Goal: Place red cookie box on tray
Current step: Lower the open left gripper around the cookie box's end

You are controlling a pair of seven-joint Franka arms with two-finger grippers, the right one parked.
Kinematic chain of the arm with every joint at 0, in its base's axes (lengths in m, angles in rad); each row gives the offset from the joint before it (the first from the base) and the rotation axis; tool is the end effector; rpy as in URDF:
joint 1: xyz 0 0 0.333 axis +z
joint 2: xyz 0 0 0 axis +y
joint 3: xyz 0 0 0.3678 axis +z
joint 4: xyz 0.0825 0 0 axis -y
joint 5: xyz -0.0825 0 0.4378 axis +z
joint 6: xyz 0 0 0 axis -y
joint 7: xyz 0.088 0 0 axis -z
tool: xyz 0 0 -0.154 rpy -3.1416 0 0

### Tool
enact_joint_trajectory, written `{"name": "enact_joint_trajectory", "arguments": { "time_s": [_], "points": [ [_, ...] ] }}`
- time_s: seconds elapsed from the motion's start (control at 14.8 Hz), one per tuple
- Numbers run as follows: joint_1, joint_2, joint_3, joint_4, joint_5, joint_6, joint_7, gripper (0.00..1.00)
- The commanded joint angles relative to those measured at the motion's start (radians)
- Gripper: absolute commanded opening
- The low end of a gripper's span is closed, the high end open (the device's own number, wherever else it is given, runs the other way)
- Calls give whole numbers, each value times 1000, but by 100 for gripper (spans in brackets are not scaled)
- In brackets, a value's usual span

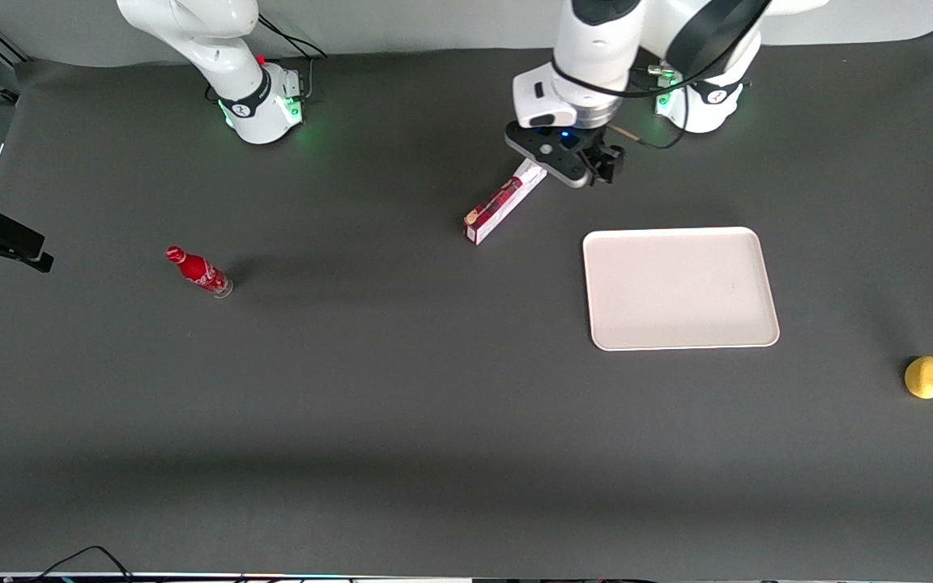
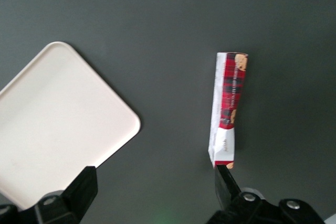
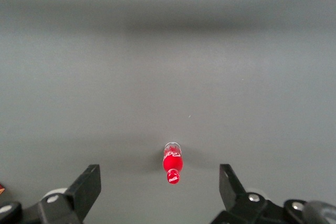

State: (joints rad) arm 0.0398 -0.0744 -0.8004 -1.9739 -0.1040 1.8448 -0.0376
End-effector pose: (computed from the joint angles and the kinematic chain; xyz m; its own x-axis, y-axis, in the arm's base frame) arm 0.4059 -0.4132 0.4708 0.7694 -0.6340 -0.0785 -0.6329 -0.7732 0.0414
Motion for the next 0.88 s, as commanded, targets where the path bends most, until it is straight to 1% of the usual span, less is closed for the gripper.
{"name": "enact_joint_trajectory", "arguments": {
  "time_s": [0.0,0.2,0.4,0.47,0.54,0.67,0.81],
  "points": [
    [17,37,-80,-126,-37,192,-10,100],
    [12,88,-129,-187,-33,347,-82,100],
    [-9,157,-134,-227,-16,462,-116,100],
    [-27,180,-134,-241,12,493,-123,100],
    [-38,205,-134,-253,59,519,-146,100],
    [-72,260,-134,-257,171,542,-264,100],
    [-101,310,-134,-256,313,542,-387,100]
  ]
}}
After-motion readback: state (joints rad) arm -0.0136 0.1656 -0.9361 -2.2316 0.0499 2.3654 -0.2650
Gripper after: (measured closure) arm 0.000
